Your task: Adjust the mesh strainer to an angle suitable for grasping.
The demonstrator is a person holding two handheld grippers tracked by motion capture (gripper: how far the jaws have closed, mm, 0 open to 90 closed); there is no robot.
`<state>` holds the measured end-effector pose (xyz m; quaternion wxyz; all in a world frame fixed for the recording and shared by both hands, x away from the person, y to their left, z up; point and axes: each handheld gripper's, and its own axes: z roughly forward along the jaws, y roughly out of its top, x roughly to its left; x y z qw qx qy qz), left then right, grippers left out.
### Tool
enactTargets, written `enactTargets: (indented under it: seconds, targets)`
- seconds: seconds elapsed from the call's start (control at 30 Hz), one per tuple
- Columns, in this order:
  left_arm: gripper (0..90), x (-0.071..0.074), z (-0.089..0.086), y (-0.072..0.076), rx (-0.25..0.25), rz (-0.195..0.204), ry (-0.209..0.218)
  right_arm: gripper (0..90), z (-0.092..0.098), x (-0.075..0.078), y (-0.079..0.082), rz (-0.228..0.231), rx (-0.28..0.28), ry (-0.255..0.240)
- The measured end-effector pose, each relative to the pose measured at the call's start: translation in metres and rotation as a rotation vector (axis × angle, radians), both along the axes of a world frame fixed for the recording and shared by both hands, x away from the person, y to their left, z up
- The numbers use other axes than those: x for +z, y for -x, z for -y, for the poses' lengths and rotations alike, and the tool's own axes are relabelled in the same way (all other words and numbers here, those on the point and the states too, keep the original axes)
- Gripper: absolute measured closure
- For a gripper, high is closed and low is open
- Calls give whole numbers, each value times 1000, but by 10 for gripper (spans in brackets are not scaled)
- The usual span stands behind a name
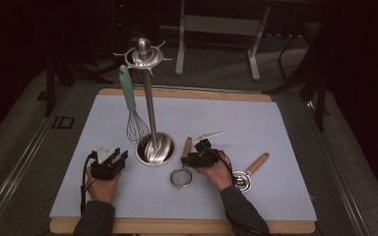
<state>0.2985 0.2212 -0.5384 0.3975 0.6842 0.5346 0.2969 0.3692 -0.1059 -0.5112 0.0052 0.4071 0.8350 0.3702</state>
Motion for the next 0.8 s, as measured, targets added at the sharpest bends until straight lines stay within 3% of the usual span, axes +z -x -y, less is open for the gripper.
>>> enactTargets:
  seconds: [0.27, 0.8]
  targets:
    - [657, 0, 0, 0, -1, -1, -2, 567, -13, 3, -4, -10, 8, 38]
    - [648, 0, 0, 0, -2, 0, -4, 548, -29, 4, -15, -99, -36, 19]
